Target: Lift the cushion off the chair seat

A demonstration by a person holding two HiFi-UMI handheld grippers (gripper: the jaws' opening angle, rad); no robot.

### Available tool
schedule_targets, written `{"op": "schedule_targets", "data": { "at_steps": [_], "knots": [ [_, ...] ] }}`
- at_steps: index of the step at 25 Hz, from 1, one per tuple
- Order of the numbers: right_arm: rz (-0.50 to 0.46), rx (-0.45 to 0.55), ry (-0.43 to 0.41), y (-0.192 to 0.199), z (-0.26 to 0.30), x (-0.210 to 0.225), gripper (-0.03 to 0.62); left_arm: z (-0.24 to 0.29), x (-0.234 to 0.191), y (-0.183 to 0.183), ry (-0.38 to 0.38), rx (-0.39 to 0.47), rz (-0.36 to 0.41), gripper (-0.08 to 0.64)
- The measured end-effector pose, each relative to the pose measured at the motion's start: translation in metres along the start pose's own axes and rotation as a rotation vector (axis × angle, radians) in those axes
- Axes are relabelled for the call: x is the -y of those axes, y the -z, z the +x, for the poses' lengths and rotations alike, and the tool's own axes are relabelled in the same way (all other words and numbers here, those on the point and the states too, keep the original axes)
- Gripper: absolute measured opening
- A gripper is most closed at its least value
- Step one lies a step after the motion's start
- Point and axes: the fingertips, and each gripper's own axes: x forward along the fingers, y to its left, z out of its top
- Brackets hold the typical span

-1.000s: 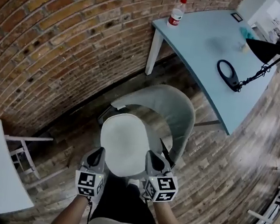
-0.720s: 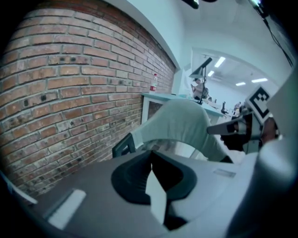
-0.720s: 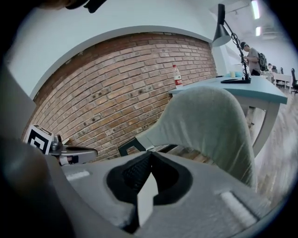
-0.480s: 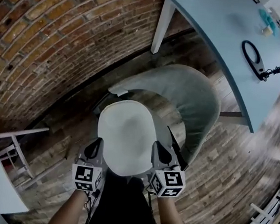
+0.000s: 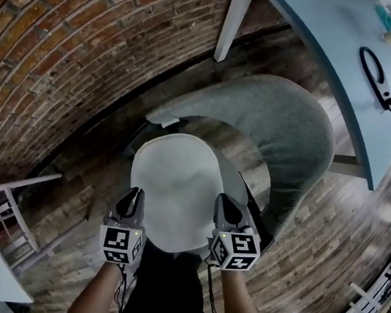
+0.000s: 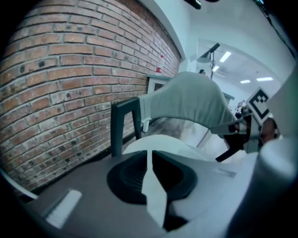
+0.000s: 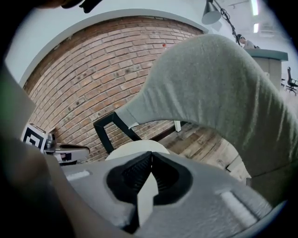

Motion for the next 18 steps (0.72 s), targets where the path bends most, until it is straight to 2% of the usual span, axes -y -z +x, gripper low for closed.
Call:
{"op": "schedule_targets", "data": {
  "at_steps": [4, 6, 9, 12, 14, 18],
  "knots": [
    [-0.006, -0.022, 0.010, 0.015, 0.016, 0.009, 0.002, 0.011, -0.006, 0.017, -0.006, -0.014, -0.010, 0.012],
    [-0.007, -0.031, 0.011, 0.022, 0.023, 0.012, 0.059, 0.017, -0.011, 0.024, -0.008, -0.025, -0.013, 0.024],
    [-0.006, -0.043, 0.016, 0.029, 0.033, 0.016, 0.069, 0.027, -0.017, 0.035, -0.015, -0.042, -0.027, 0.051],
    [0.014, -0.065, 0.015, 0.039, 0.042, 0.019, 0.140, 0.036, -0.022, 0.049, -0.020, -0.075, -0.079, 0.106],
    [0.030, -0.090, 0.018, 0.048, 0.047, 0.022, 0.156, 0.040, -0.024, 0.058, -0.021, -0.102, -0.105, 0.148],
    [0.057, -0.145, 0.024, 0.069, 0.058, 0.027, 0.317, 0.048, -0.028, 0.072, -0.024, -0.142, -0.163, 0.221]
  ]
}}
